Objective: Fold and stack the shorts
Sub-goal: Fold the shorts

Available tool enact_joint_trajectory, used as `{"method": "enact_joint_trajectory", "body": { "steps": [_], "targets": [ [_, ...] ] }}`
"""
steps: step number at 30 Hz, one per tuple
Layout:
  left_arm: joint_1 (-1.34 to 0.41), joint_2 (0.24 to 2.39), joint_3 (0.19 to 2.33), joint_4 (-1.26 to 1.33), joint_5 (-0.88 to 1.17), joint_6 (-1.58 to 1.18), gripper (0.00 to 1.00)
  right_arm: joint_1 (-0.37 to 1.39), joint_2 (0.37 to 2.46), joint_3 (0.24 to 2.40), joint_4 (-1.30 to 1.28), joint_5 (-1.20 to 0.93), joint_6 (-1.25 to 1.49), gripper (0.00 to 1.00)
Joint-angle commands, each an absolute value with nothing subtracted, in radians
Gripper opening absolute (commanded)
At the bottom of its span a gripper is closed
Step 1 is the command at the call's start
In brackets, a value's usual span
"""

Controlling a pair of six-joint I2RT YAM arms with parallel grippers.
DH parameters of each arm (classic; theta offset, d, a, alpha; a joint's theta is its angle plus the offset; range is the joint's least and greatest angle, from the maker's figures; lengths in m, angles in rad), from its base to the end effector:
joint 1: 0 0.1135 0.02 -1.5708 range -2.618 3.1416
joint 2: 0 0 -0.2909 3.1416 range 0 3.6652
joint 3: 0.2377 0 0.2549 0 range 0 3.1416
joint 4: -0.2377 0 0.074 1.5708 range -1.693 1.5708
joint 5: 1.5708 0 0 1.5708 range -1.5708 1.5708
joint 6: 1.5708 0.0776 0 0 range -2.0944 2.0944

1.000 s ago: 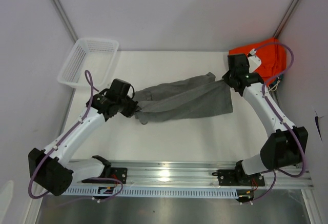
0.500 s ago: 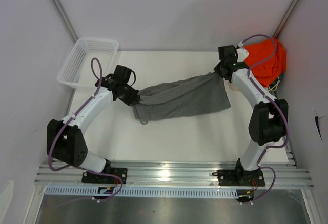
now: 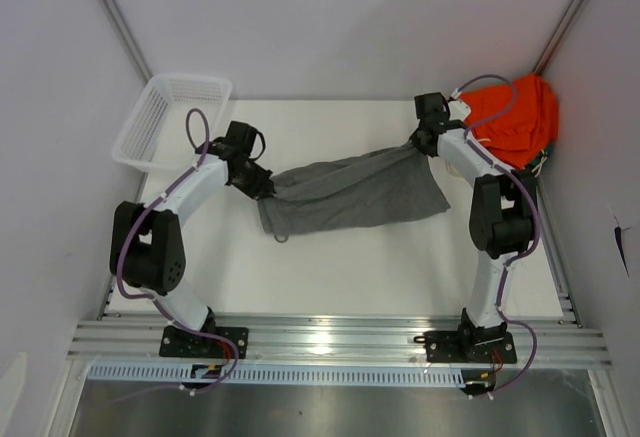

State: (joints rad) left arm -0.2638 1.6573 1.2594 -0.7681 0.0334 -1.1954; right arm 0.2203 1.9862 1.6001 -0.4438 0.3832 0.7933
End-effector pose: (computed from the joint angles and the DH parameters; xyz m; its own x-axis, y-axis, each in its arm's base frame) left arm 0.3434 -0.0955 0.2233 -0.5796 -0.8066 -0.1158 -0.7254 0.5755 -0.3777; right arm 0.4826 0.0783 0.2343 -0.4740 0.5712 -0.6701 0.5437 0.7885 0.2875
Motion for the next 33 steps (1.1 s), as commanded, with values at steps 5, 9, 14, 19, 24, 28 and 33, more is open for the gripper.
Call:
{"method": "enact_joint_trajectory", "body": {
  "steps": [5,9,14,19,24,28,33],
  "targets": [
    [-0.219,1.664,1.293,-0.724,0.029,-1.175,0.0,0.183,2.046,1.669,-0.342,0.43,0.818,0.0],
    [-0.204,1.681,1.313,-0.733,0.035,-1.181,0.01,0.172,2.068,1.669,-0.31,0.413,0.833,0.0],
    [-0.186,1.681,1.308,-0.721,0.034,-1.198,0.0,0.17,2.086,1.674,-0.282,0.407,0.838,0.0],
    [-0.175,1.677,1.301,-0.7,0.029,-1.209,0.37,0.167,2.094,1.655,-0.203,0.344,0.804,0.15],
    [-0.175,1.617,1.266,-0.686,-0.006,-1.224,0.99,0.163,2.08,1.638,-0.114,0.265,0.77,0.43],
    [-0.17,1.568,1.262,-0.689,-0.067,-1.209,0.99,0.164,2.056,1.628,-0.074,0.246,0.73,0.68],
    [-0.17,1.517,1.27,-0.67,-0.117,-1.117,0.99,0.161,2.017,1.618,-0.041,0.221,0.677,0.79]
  ]
}}
